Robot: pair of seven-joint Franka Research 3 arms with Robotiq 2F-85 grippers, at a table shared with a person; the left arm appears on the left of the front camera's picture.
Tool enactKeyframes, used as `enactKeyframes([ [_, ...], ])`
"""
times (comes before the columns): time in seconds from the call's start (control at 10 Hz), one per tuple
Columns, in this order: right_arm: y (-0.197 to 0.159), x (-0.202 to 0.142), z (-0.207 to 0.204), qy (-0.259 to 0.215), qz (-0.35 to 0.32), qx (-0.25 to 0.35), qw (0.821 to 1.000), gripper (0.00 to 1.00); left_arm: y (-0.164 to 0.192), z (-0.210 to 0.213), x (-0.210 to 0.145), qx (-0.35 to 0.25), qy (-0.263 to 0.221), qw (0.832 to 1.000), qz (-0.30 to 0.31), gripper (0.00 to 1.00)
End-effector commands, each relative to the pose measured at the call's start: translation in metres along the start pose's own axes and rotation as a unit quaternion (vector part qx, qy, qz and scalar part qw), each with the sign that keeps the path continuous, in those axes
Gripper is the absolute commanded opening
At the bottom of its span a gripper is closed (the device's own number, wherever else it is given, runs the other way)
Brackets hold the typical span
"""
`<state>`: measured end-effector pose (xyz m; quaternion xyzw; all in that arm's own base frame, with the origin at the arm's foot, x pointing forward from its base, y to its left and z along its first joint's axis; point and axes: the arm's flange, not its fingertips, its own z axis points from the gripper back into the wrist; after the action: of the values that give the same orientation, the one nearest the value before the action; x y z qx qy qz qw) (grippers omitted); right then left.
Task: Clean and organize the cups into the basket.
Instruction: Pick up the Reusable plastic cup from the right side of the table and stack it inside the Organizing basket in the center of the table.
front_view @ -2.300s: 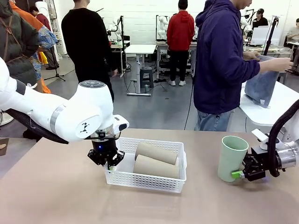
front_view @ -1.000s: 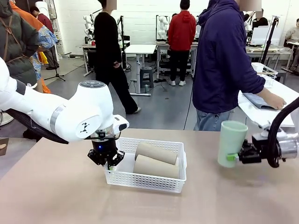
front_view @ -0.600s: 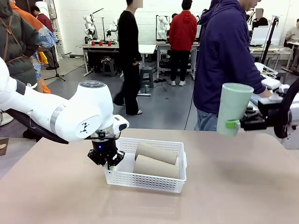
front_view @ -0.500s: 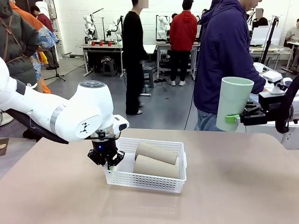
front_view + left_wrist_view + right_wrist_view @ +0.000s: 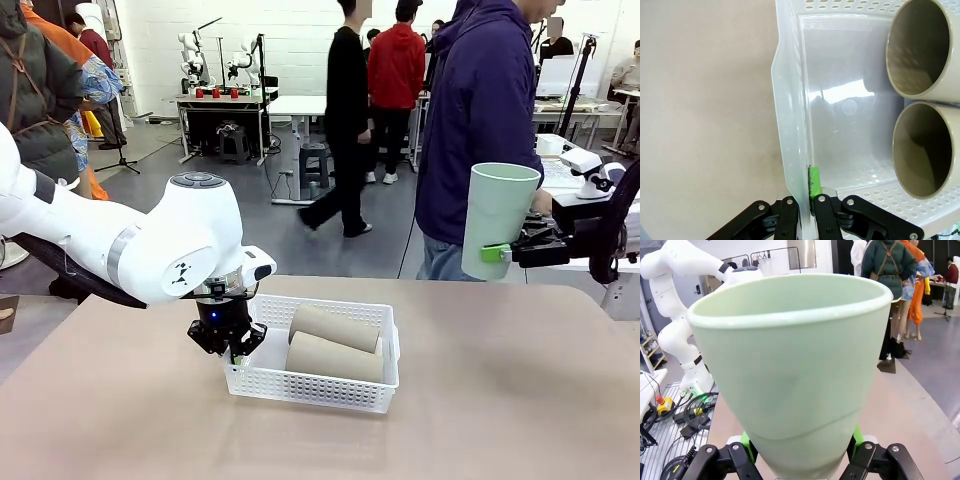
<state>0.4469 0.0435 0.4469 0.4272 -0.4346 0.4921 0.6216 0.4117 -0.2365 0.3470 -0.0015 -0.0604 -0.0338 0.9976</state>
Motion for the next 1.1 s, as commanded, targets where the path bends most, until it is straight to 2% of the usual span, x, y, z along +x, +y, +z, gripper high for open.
enactKeyframes([
  [0.0,-0.001,0.000,0.002,-0.006,0.001,0.005,1.000,0.63,0.000,0.002,-0.001,0.001,-0.003,1.000,-0.001,0.00],
  [0.1,-0.001,0.000,0.002,-0.006,0.001,0.005,1.000,0.63,0.000,0.002,-0.001,0.001,-0.003,1.000,-0.001,0.00],
  [0.2,0.000,-0.001,0.000,0.000,-0.001,0.000,1.000,0.81,0.000,0.002,-0.001,0.001,-0.003,1.000,-0.001,0.00],
  [0.4,0.051,0.076,-0.026,0.127,0.107,-0.031,0.986,0.81,0.000,0.002,-0.001,0.001,-0.003,1.000,-0.001,0.00],
  [0.6,0.078,0.127,-0.090,0.248,0.152,-0.021,0.957,0.81,0.000,0.002,-0.001,0.001,-0.003,1.000,-0.001,0.00],
  [0.7,0.083,0.134,-0.127,0.309,0.154,0.001,0.939,0.81,0.000,0.002,-0.001,0.001,-0.003,1.000,-0.001,0.00],
  [0.9,0.086,0.131,-0.197,0.428,0.145,0.036,0.891,0.81,0.000,0.002,-0.001,0.001,-0.003,1.000,-0.001,0.00],
  [1.0,0.086,0.125,-0.225,0.471,0.133,0.060,0.870,0.81,0.000,0.002,-0.001,0.001,-0.003,1.000,-0.001,0.00],
])
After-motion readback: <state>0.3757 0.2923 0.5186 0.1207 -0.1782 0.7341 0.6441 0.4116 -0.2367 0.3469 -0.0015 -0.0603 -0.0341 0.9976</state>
